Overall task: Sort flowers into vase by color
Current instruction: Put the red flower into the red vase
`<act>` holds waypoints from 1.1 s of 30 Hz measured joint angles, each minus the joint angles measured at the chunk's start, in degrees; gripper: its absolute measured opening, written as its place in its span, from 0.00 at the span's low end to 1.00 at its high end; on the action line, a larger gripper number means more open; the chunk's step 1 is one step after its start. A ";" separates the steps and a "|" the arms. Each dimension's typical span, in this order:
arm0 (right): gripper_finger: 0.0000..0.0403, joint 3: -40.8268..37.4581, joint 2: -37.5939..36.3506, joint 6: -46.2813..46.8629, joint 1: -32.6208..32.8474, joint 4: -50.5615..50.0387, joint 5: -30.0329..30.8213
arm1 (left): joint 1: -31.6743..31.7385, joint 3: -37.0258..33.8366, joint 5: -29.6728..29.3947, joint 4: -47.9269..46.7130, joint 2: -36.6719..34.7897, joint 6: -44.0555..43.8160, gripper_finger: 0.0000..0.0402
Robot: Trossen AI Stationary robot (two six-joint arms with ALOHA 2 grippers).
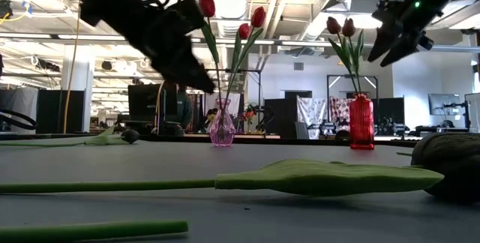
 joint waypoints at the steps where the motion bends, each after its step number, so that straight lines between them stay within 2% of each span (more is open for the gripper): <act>1: 0.69 0.70 -0.01 0.38 0.13 -0.94 -1.57 | 0.01 0.00 0.86 -2.74 -1.05 -1.58 0.40; 4: 0.69 1.86 0.01 2.05 1.52 -2.65 -5.98 | -0.61 -0.02 7.53 -8.13 -3.06 -3.02 0.40; 7: 0.69 2.23 0.01 3.60 3.95 -2.53 -10.09 | -3.25 -0.02 14.85 -7.96 -3.10 -0.88 0.40; 9: 0.69 2.23 0.06 4.71 6.15 -2.54 -11.79 | -5.55 -0.02 17.15 -6.33 -2.56 1.74 0.40; 15: 0.69 2.23 0.04 9.76 15.14 -2.54 -12.17 | -11.83 -0.04 18.05 -4.87 -2.21 5.88 0.40; 18: 0.69 2.23 0.04 12.21 20.33 -2.54 -12.19 | -14.35 -0.04 18.57 -4.84 -2.28 1.94 0.40; 24: 0.69 2.24 0.06 16.17 29.59 -0.72 -12.08 | -20.14 0.24 23.71 -5.13 -2.31 -9.10 0.40; 28: 0.69 2.26 0.20 17.86 33.94 3.01 -11.70 | -25.17 3.49 23.26 -7.89 -2.31 -14.51 0.40; 33: 0.69 2.26 1.71 20.38 39.27 7.31 -9.81 | -30.86 11.01 18.45 -18.54 -1.77 -22.52 0.40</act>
